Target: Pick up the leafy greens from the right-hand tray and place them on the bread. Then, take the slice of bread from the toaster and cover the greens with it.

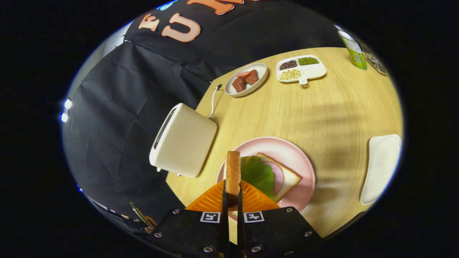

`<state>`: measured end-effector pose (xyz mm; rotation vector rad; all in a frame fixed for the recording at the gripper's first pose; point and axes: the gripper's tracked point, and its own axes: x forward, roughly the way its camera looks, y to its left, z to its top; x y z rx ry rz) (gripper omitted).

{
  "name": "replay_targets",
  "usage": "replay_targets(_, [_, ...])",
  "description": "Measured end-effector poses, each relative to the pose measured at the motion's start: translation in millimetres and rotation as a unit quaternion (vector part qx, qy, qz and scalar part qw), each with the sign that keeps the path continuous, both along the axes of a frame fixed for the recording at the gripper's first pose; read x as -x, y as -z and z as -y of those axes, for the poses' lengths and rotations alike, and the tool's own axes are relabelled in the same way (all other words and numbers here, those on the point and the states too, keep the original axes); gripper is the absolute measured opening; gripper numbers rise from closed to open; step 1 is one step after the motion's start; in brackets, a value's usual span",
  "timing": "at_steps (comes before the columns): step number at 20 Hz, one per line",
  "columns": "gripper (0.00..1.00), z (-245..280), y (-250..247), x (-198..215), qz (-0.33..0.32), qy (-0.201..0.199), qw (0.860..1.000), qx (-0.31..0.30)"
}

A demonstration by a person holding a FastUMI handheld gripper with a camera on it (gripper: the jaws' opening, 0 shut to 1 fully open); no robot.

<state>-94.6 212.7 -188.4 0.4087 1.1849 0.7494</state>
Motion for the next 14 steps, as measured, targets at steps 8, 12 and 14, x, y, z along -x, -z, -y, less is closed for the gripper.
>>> replay_targets(8, [0.19, 8.1, 4.4, -9.1, 0.031, 0.012, 0.999, 0.024])
replay_targets(12, [0.31, 15.7, 1.8, -12.0, 0.073, 0.008, 0.996, 0.044])
replay_targets(14, [0.43, 16.8, -1.4, -12.8, 0.094, 0.005, 0.994, 0.051])
